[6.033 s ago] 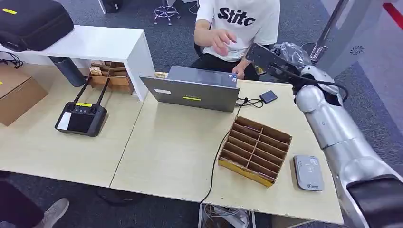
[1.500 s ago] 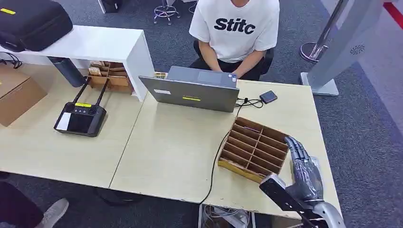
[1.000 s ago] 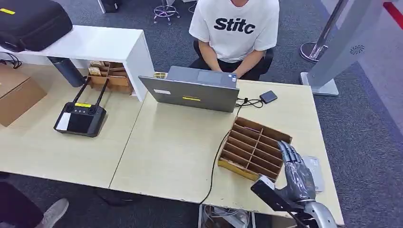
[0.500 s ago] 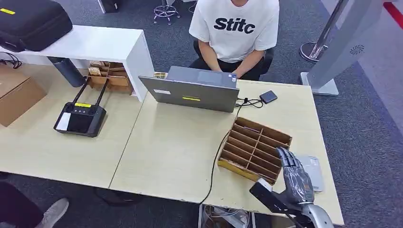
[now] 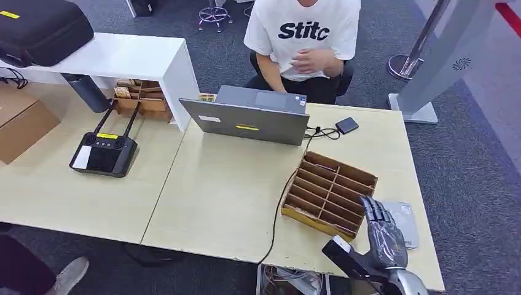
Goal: Pass the card to the sensor for recognition and then transmit it.
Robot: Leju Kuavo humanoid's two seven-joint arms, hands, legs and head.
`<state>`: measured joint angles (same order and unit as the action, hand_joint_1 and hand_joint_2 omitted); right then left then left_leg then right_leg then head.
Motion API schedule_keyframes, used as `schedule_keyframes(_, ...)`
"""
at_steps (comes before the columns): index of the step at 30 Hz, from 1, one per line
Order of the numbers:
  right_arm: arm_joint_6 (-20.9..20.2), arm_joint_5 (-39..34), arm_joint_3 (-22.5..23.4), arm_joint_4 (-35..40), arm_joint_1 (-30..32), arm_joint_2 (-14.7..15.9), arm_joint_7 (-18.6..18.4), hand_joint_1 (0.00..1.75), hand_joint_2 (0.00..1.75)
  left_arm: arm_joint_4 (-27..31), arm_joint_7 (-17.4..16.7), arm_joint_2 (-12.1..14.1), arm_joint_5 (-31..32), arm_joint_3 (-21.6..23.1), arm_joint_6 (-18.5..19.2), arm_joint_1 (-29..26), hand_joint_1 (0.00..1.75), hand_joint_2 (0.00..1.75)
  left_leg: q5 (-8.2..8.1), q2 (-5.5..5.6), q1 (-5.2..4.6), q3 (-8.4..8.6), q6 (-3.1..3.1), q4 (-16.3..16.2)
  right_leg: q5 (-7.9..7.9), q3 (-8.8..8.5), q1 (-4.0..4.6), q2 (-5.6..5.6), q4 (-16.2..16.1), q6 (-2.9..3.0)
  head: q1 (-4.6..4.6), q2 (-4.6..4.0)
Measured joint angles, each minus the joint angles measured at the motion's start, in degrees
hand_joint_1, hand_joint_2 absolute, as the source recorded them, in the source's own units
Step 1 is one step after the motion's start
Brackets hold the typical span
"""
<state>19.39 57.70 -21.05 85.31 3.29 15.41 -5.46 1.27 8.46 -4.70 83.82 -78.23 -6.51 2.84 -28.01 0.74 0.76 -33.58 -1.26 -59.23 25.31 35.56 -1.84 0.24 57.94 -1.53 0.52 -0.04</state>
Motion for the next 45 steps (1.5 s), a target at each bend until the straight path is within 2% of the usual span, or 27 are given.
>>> schedule_keyframes(1,0.00,0.00,0.00,-0.11,0.01,-0.02,-0.02,0.35,1.75,0.00,0.00,0.02,0.00,0.00,0.00,0.00,0.00,1.75,0.00,0.00,0.00,0.00,0.00,0.00,0.00,0.00,0.00,0.00,0.00,0.00,0.00,0.00)
schedule_keyframes(2,0.02,0.00,0.00,-0.28,0.01,-0.02,-0.02,1.20,1.75,0.00,0.00,0.02,0.00,0.00,-0.02,0.00,0.00,1.75,0.00,0.00,0.00,0.00,0.00,0.00,0.00,0.00,0.00,0.00,0.00,0.00,0.00,0.00)
schedule_keyframes(3,0.02,0.00,0.00,-0.37,0.02,-0.02,-0.02,1.61,1.75,0.00,0.00,0.02,0.02,0.02,-0.02,0.01,0.00,1.75,0.00,0.00,0.00,0.00,0.00,0.00,0.00,0.00,0.00,0.00,0.00,0.00,0.00,0.00)
schedule_keyframes(4,0.04,0.00,0.00,-0.46,0.04,-0.04,-0.04,1.75,1.75,0.00,0.00,0.00,0.04,0.02,-0.04,0.01,0.00,1.75,0.00,0.00,0.00,0.00,0.00,0.00,0.00,0.00,0.00,0.00,0.00,0.00,0.00,0.00)
schedule_keyframes(11,1.18,-0.02,0.00,-0.59,-0.19,-0.11,-0.02,1.75,1.75,0.00,0.11,0.02,0.15,0.20,-0.07,0.02,0.00,1.75,0.00,-0.06,0.00,0.08,0.00,0.00,0.00,-0.04,0.00,0.06,0.00,0.00,0.00,0.00)
schedule_keyframes(45,1.79,-0.63,0.00,-0.87,-0.66,-0.24,-0.02,1.75,1.75,0.00,0.13,0.02,0.15,0.61,-0.07,0.04,0.00,1.75,0.00,-0.05,0.00,0.21,0.00,0.00,0.01,-0.19,0.01,0.04,-0.01,0.01,0.00,0.00)
